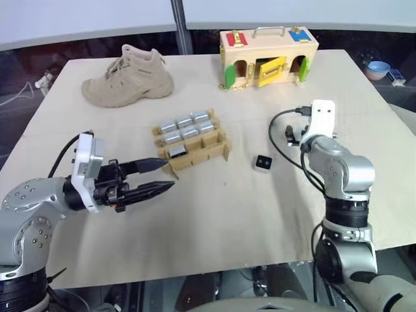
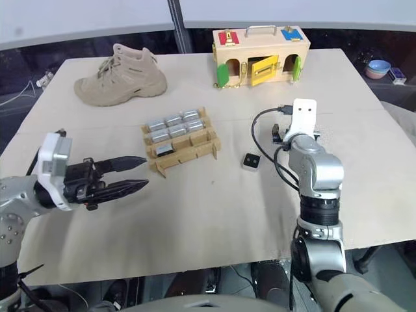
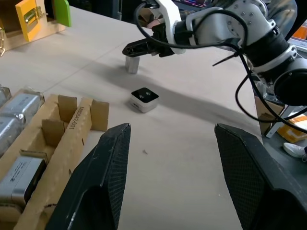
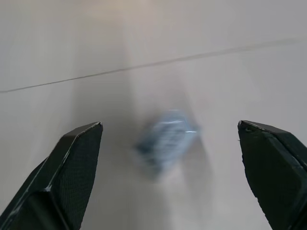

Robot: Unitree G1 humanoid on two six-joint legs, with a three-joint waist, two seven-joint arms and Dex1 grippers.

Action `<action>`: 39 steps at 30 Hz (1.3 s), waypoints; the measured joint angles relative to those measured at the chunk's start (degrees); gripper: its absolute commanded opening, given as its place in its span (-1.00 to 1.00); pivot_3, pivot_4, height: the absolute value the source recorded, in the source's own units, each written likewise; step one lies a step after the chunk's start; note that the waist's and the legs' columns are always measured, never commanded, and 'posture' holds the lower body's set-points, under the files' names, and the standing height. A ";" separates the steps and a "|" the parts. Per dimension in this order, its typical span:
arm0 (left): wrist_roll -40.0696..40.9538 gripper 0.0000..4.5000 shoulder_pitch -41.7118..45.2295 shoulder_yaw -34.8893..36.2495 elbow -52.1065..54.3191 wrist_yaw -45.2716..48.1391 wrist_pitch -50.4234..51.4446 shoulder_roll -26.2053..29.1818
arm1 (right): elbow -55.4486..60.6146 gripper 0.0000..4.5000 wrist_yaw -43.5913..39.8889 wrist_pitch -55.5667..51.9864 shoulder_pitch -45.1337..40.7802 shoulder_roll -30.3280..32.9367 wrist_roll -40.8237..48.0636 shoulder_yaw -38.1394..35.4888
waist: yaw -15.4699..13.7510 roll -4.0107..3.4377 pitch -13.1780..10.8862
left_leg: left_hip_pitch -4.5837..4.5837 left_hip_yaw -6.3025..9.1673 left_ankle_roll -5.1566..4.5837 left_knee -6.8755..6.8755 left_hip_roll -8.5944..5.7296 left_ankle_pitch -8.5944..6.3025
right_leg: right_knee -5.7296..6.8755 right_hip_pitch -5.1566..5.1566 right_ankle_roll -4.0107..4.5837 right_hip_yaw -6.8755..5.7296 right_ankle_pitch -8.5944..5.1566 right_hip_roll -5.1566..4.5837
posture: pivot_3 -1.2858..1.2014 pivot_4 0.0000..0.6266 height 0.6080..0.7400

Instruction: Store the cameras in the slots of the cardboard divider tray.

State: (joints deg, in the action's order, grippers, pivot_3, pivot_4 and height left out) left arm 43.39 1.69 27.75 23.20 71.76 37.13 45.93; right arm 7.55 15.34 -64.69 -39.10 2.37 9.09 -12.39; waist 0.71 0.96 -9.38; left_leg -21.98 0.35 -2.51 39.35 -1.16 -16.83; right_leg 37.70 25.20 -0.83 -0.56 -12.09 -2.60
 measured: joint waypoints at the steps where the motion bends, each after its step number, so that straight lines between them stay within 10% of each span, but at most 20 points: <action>1: 0.23 0.27 0.01 0.00 0.03 -0.33 -0.07 0.02 | -0.28 1.00 0.56 -0.16 -0.20 -0.49 -0.27 -0.45 | 0.11 -0.01 0.00 | 0.00 -0.01 0.00 -0.03 0.00 0.00 | -0.02 0.01 0.00 0.02 0.00 0.01 | 0.03 -0.52 1.00; 20: 1.82 0.27 -0.28 -1.53 0.22 -2.77 -1.26 1.22 | -9.99 1.00 7.35 -0.19 -7.58 -8.42 -0.89 -9.98 | 1.58 -0.12 -0.07 | 0.02 -0.04 -0.01 -0.13 0.02 0.00 | -0.07 0.02 0.00 0.06 0.00 0.04 | 0.03 -0.52 1.00; 28: 2.03 0.30 -2.59 -1.59 1.34 -3.88 -1.40 1.20 | -14.64 -0.61 5.93 0.73 -7.98 -6.99 -0.89 -9.45 | 1.71 -0.19 -0.11 | 0.00 -0.03 -0.01 -0.15 0.03 -0.01 | -0.10 0.03 -0.01 0.06 0.00 0.05 | 0.03 -0.52 1.00; 32: 3.09 0.30 -3.86 -1.47 2.47 -4.75 -1.40 1.19 | -14.14 -0.64 3.08 -0.15 -7.72 -4.50 -1.00 -6.70 | 1.68 -0.21 -0.12 | 0.00 -0.03 -0.02 -0.15 0.03 -0.01 | -0.11 0.03 -0.01 0.06 0.00 0.03 | 0.03 -0.52 1.00; 39: 2.79 0.30 -8.30 -0.96 3.67 -6.63 -6.34 -2.79 | -4.75 -0.64 -31.23 14.89 2.69 16.41 2.76 13.95 | 1.95 -0.36 -0.22 | -0.01 -0.16 -0.17 -0.21 0.09 -0.10 | -0.40 0.01 -0.07 0.12 -0.01 0.12 | 0.03 -0.52 1.00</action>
State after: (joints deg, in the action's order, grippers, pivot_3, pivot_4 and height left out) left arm 46.18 -6.61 26.80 26.87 65.12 30.78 43.14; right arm 2.80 -15.90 -49.80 -36.41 18.77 11.85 1.56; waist 2.66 0.59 -9.59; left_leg -21.98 0.19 -2.68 39.14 -1.06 -16.93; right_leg 37.30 25.21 -0.90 -0.44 -12.10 -2.49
